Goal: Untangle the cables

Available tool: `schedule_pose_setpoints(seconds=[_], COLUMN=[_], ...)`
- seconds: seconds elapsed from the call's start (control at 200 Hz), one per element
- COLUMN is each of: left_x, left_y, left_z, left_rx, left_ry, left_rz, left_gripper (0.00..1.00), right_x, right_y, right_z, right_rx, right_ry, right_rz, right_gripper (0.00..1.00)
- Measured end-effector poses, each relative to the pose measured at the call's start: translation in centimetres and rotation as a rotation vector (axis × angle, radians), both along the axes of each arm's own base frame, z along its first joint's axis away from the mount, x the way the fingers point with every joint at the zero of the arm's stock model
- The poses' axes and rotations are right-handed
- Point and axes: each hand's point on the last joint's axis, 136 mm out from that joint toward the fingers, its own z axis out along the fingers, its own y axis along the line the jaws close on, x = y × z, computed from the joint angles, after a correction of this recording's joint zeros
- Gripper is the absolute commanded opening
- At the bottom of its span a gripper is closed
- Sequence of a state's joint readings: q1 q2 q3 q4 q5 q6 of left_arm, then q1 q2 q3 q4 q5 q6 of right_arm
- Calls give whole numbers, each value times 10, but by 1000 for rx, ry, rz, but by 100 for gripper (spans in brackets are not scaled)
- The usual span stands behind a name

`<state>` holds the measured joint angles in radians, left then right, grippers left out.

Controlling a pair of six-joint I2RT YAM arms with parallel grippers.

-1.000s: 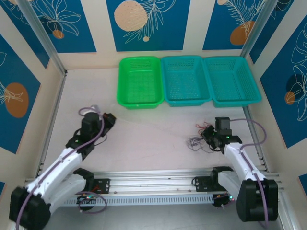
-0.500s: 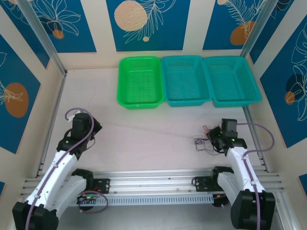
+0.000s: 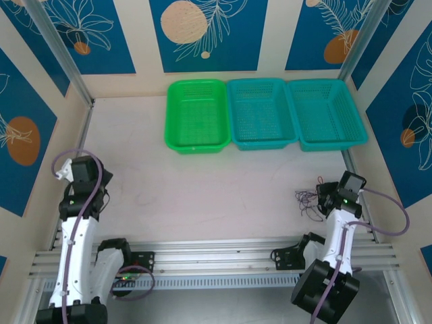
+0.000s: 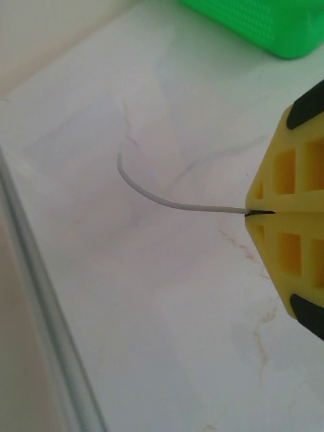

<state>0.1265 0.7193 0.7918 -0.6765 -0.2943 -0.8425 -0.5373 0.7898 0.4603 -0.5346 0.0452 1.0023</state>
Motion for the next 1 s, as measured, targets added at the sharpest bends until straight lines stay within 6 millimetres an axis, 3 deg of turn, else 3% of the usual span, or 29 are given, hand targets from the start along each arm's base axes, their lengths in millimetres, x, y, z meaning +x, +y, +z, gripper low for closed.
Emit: schedule_pose_setpoints(seconds=[0.13, 0.295, 0.355, 0.425, 0.585, 0.68, 0.75, 0.84, 1.0], left_x=[26, 72, 85, 97, 121, 140, 159, 188, 244], left_y=[-22, -58, -67, -77, -102, -124, -144, -172, -208], left_z=[27, 88, 122, 168, 285, 332, 351, 361, 346], left_rx=[-54, -155, -165, -157, -126, -127, -136, -155, -131], left_ry=[-95, -241, -307, -396, -616, -704, -734, -742, -688], left_rz=[-143, -345, -400, -456, -575, -650, -704, -766, -828], left_gripper=[0, 0, 0, 0, 0, 0, 0, 0, 0], right_x=[22, 47, 45, 42, 39, 39, 39, 39, 38], right_y=[22, 99, 128, 148, 154, 153, 152, 152, 152], right_z=[11, 24, 25, 23, 13, 12, 12, 11, 12], right_rx=[28, 25, 20, 21, 14, 9, 6, -1, -12], right_ry=[-89, -183, -188, -185, -161, -157, -156, -154, -155], right_rz=[143, 513, 635, 717, 741, 738, 736, 738, 741], right_gripper=[0, 0, 0, 0, 0, 0, 0, 0, 0])
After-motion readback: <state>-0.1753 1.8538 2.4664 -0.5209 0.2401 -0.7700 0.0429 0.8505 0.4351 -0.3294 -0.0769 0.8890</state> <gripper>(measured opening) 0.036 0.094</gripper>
